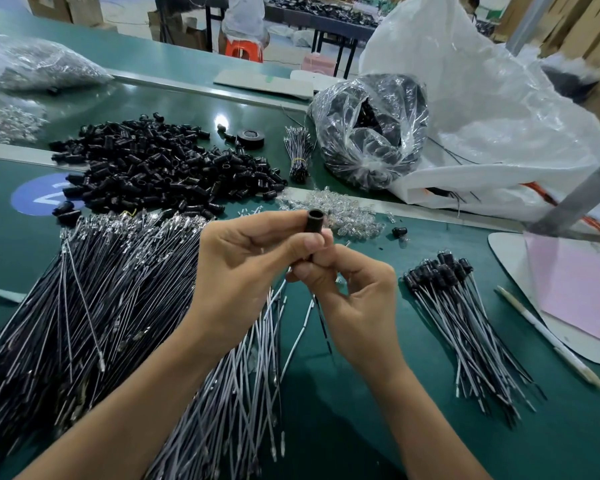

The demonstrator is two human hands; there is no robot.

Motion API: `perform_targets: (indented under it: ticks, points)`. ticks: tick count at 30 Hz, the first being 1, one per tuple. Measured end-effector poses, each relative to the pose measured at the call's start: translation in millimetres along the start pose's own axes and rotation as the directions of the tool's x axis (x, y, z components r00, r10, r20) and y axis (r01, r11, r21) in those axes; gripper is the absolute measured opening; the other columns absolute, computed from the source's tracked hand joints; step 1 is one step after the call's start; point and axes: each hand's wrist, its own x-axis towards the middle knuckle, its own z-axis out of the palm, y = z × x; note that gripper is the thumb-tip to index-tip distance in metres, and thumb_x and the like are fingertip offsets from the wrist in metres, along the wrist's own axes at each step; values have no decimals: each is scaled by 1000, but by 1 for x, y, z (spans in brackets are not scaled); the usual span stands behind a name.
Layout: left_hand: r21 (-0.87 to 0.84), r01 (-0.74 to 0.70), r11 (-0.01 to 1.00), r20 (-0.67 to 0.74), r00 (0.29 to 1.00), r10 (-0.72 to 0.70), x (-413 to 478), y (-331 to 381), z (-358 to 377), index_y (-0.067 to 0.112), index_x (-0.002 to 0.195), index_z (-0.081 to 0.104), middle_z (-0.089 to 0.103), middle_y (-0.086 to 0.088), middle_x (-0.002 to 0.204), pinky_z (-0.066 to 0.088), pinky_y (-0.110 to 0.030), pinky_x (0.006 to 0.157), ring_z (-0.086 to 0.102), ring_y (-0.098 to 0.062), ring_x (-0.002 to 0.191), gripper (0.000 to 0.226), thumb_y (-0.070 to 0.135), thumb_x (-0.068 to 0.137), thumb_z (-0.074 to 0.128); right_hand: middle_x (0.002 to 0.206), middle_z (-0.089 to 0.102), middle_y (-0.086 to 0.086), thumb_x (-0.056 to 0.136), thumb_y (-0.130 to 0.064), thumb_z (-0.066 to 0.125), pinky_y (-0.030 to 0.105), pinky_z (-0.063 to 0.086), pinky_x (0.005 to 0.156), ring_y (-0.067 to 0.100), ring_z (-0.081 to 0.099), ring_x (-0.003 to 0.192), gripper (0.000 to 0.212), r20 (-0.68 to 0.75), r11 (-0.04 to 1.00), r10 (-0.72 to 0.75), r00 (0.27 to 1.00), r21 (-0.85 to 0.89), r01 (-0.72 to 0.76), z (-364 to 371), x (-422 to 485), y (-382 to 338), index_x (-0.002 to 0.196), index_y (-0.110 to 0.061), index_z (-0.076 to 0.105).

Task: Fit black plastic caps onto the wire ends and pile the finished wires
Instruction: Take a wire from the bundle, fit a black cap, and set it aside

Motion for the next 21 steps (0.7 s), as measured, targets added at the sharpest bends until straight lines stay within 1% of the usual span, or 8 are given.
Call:
perform_targets:
  ticks: [4, 7, 10, 12, 14, 16, 18, 21]
  points:
    - [-42, 55, 998, -65, 996, -58, 5, 1, 2, 14, 87, 79, 76, -5, 77, 56, -24, 69, 73, -17, 73, 15, 16, 73, 73, 73, 73, -2, 86, -21, 70, 56, 48, 67, 29, 66, 69, 9, 46, 999, 28, 999, -22, -27, 3, 0, -7, 83, -14, 75]
    - [-108, 101, 989, -162, 980, -118, 13, 7, -11, 15, 85, 77, 71, -2, 70, 56, -22, 60, 67, -13, 58, 14, 23, 78, 68, 78, 75, -9, 94, -32, 60, 37, 54, 68, 10, 67, 70, 16, 90, 990, 100, 991, -111, -90, -1, 4, -9, 95, -24, 75]
    - [21, 278, 960, -251, 931, -264, 17, 2, -24, 13, 89, 75, 71, -4, 69, 53, -17, 51, 57, -10, 46, 22, 26, 72, 69, 93, 75, -7, 98, -15, 57, 23, 51, 68, 5, 62, 68, 19, -31, 902, 214, 976, -377, -210, -22, 23, 12, 106, -20, 73]
    - [110, 404, 908, -240, 898, -370, 17, -6, -27, 9, 96, 72, 73, -5, 71, 51, -15, 50, 54, -9, 43, 27, 23, 72, 70, 108, 72, 1, 95, 0, 53, 14, 49, 83, 6, 66, 84, 31, -93, 771, 258, 962, -580, -263, -37, 42, 27, 117, -14, 69]
    - [167, 478, 862, -211, 872, -442, 16, -14, -26, 6, 102, 69, 75, -9, 77, 50, -15, 49, 52, -9, 41, 24, 15, 79, 71, 120, 68, 7, 93, 4, 51, 23, 45, 100, 18, 63, 105, 38, -96, 652, 277, 956, -712, -260, -45, 59, 40, 125, -11, 64]
    - [237, 506, 829, -174, 862, -476, 14, -21, -25, 6, 103, 68, 76, -10, 79, 50, -16, 50, 51, -8, 40, 19, 10, 85, 70, 121, 67, 11, 93, -2, 55, 34, 43, 104, 24, 60, 113, 36, -79, 577, 292, 953, -780, -241, -48, 74, 52, 127, -10, 63]
    - [291, 500, 816, -140, 866, -480, 12, -25, -25, 8, 101, 67, 76, -8, 79, 49, -16, 49, 50, -7, 39, 15, 10, 86, 71, 114, 69, 12, 92, -9, 61, 36, 46, 99, 26, 61, 110, 29, -50, 541, 306, 951, -813, -217, -47, 83, 62, 120, -8, 67]
    - [305, 475, 825, -107, 878, -466, 12, -27, -24, 11, 98, 68, 76, -8, 78, 47, -16, 46, 48, -7, 38, 12, 10, 86, 71, 98, 72, 10, 89, -11, 66, 33, 50, 84, 26, 64, 97, 14, -38, 531, 275, 961, -827, -185, -45, 85, 70, 100, -8, 73]
